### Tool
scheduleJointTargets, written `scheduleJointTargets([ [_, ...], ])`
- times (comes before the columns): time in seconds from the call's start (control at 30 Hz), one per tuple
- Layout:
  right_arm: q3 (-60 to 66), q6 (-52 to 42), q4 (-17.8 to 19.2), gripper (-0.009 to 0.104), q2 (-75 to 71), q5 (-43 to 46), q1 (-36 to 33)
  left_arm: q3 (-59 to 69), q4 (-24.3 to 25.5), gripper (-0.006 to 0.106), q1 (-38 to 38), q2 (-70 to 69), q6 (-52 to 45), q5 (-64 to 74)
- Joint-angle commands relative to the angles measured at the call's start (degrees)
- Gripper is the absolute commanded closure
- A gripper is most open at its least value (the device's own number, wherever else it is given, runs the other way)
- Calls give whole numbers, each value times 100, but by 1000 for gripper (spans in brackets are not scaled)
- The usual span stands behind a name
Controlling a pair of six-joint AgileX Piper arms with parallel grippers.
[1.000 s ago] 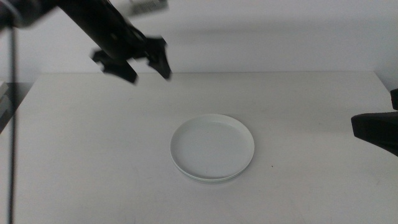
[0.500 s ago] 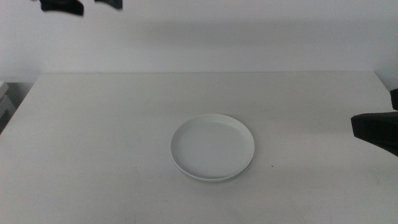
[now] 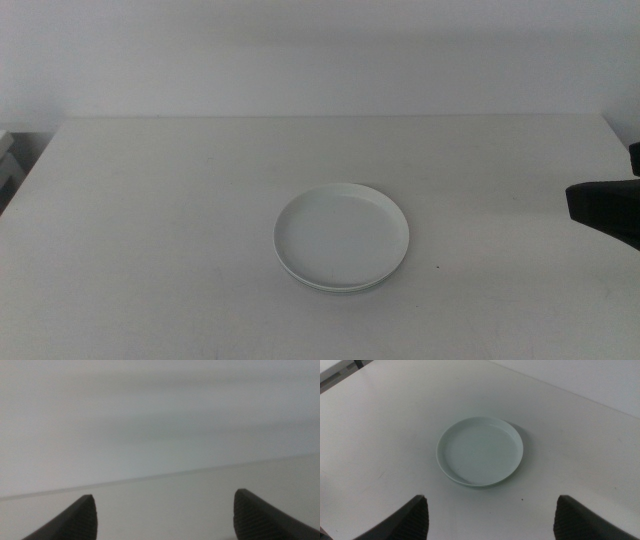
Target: Stack the three bowls on top of each other.
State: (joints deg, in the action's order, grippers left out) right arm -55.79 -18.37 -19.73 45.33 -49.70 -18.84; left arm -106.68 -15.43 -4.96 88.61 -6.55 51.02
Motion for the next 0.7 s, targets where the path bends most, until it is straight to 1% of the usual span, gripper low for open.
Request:
scheduleJointTargets([
  [0.0, -130, -11, -64, 30, -7, 337, 36, 219, 135, 10, -23, -521, 43, -846],
  [0.2, -130, -11, -89, 30, -7, 336, 36, 1910, 448, 10, -23, -1499, 37, -1999],
  [0.27, -130, -11, 67, 30, -7, 501, 36, 2474, 522, 10, -23, -1881, 37, -2195],
  [0.3, -130, -11, 353, 30, -7, 840, 58, 3069, 515, 10, -16, -2231, 37, -2293],
  [0.37, -62, -11, 564, 30, -7, 1416, 174, 3627, 515, 10, 66, -2642, 37, -2317],
  [0.47, 200, -11, 549, 30, -14, 2433, 524, 4377, 510, 10, 211, -3223, 37, -2330],
  [0.67, 1167, -11, 537, 30, -217, 3819, 1262, 5849, 509, 10, 463, -4516, 37, -2377],
])
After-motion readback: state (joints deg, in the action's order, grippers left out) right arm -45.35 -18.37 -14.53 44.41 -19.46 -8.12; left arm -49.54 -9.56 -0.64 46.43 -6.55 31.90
